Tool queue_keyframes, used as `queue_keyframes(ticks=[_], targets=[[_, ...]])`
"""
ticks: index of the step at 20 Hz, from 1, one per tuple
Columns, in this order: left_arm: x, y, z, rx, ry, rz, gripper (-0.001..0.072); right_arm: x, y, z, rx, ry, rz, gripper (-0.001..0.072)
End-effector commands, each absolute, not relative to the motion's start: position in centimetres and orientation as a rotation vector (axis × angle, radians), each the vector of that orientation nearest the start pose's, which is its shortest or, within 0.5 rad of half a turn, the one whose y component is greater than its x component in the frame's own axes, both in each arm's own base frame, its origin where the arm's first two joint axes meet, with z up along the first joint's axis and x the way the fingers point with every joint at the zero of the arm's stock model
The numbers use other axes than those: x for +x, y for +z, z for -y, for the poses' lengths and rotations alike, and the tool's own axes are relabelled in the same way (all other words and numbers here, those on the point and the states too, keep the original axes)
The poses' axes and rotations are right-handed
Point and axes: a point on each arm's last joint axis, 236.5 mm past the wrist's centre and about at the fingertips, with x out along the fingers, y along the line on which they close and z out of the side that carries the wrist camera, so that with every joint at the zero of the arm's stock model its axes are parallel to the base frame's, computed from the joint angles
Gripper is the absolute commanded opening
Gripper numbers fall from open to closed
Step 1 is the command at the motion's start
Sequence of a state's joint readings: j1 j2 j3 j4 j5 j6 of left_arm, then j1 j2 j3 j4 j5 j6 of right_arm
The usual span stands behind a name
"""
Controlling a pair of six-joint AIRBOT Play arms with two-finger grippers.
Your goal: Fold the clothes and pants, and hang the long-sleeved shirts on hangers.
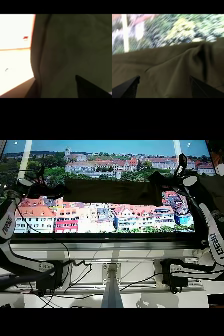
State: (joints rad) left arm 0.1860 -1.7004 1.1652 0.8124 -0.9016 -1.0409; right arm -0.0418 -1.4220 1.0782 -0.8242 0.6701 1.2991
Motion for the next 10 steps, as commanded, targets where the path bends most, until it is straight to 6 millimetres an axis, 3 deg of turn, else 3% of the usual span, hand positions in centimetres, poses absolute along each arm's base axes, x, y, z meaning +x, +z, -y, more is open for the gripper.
queue_keyframes(ticks=[1,2,3,5,6,8,10], targets=[[45.9,-11.7,6.7,-0.392,-0.358,-1.221,0.04,46.4,1.7,-10.0,0.476,0.337,-0.989,0.0691],[46.6,-10.8,7.3,-0.379,-0.376,-1.204,0.0143,47.0,2.4,-9.9,0.468,0.335,-0.962,0.0657],[47.2,-9.5,7.7,-0.364,-0.405,-1.186,0.0014,47.8,2.9,-9.8,0.455,0.326,-0.927,0.0506],[48.1,-5.6,8.3,-0.338,-0.457,-1.142,0.0015,48.9,3.6,-10.3,0.401,0.333,-0.862,0.0071],[48.3,-3.4,8.1,-0.318,-0.476,-1.115,0.0015,49.2,3.8,-11.1,0.387,0.341,-0.842,0.0014],[47.7,1.9,7.9,-0.274,-0.515,-1.06,0.0015,49.1,3.6,-14.0,0.372,0.376,-0.836,0.0013],[45.4,6.9,8.2,-0.243,-0.553,-1.019,0.0015,48.1,2.3,-18.0,0.385,0.42,-0.882,0.0013]])
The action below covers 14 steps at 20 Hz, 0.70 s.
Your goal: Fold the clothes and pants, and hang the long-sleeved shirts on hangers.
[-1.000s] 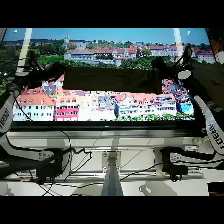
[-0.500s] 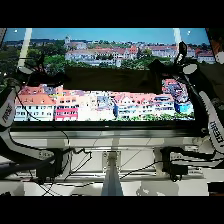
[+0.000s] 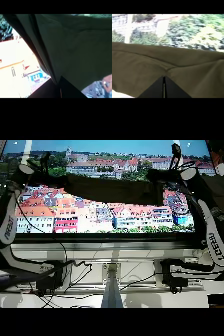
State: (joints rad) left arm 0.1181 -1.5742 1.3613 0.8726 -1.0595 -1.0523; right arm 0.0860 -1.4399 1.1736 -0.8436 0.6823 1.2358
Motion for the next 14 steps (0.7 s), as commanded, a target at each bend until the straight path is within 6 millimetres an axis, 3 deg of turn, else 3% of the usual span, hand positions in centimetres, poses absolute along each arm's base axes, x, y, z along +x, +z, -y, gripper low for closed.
queue_keyframes(ticks=[1,3,5,7,9,10,12,14], targets=[[44.0,9.3,8.5,-0.228,-0.574,-1.004,0.0015,47.4,1.2,-20.7,0.379,0.454,-0.908,0.0013],[41.3,13.1,9.1,-0.183,-0.612,-0.966,0.0016,45.5,-0.7,-26.5,0.374,0.524,-0.969,0.0013],[39.9,16.1,9.4,-0.148,-0.617,-0.903,0.0016,43.0,-2.0,-33.3,0.369,0.612,-1.032,0.0013],[39.2,17.8,9.5,-0.129,-0.616,-0.863,0.0017,40.5,-2.1,-40.2,0.366,0.706,-1.061,0.0014],[39.0,18.2,9.5,-0.124,-0.616,-0.853,0.0017,38.2,-1.3,-46.1,0.339,0.806,-1.036,0.0014],[39.0,18.1,9.5,-0.125,-0.616,-0.854,0.0017,37.3,-0.9,-48.3,0.344,0.836,-1.027,0.0014],[39.2,18.0,9.7,-0.138,-0.622,-0.854,0.0017,36.1,-0.3,-50.5,0.341,0.875,-1.024,0.0014],[40.0,18.0,10.2,-0.177,-0.636,-0.84,0.0017,36.6,-0.2,-49.8,0.319,0.87,-1.019,0.0014]])
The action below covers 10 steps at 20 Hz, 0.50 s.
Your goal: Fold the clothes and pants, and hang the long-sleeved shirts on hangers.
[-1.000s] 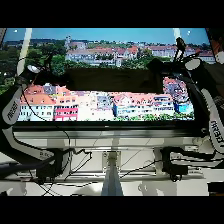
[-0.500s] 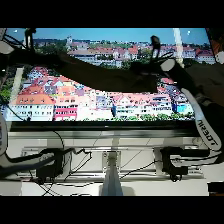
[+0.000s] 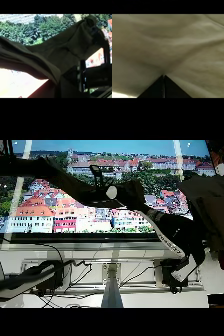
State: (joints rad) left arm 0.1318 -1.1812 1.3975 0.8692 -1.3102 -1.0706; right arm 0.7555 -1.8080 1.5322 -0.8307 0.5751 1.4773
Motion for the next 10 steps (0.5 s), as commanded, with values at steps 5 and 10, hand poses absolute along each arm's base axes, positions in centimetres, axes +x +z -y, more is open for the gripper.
queue_keyframes(ticks=[5,10], targets=[[41.6,15.9,15.7,-0.323,-0.778,-0.879,0.0017,44.6,0.1,-36.6,0.203,0.684,-1.052,0.0013],[44.3,12.2,30.9,-0.458,-0.935,-0.804,0.0016,49.7,2.0,-15.4,0.218,0.366,-1.129,0.0014]])
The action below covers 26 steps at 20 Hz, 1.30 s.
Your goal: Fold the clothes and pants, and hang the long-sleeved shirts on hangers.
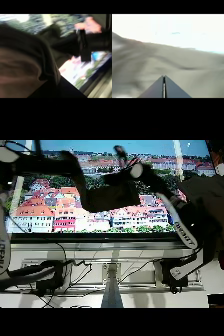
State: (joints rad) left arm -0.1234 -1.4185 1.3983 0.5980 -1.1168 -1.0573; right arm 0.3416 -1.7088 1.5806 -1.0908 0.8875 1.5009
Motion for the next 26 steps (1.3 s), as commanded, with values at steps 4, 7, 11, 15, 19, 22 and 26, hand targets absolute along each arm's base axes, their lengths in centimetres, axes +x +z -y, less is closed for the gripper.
queue_keyframes(ticks=[4,7,11,15,19,22,26], targets=[[43.6,7.6,41.7,-0.329,-0.921,-0.664,0.0284,48.3,1.9,-3.3,0.288,0.218,-1.219,0.0022],[44.6,6.6,43.4,-0.295,-0.821,-0.583,0.0709,46.3,0.5,1.2,0.329,0.181,-1.301,0.0616],[45.1,6.7,41.5,-0.285,-0.855,-0.621,0.0706,44.3,-3.6,0.9,0.399,0.224,-1.4,0.0616],[44.9,4.8,34.8,-0.046,-0.92,-0.734,0.0704,43.6,-7.0,-7.7,0.631,0.499,-1.439,0.0624],[45.8,4.1,23.0,0.145,-0.77,-0.885,0.0704,44.9,-8.8,-15.9,0.763,0.607,-1.425,0.0624],[44.9,5.0,13.3,0.248,-0.591,-1.001,0.0704,45.7,-9.9,-20.7,0.721,0.613,-1.383,0.0578],[43.6,7.2,6.7,0.217,-0.48,-1.04,0.0703,45.9,-10.2,-24.0,0.651,0.621,-1.344,0.0071]])
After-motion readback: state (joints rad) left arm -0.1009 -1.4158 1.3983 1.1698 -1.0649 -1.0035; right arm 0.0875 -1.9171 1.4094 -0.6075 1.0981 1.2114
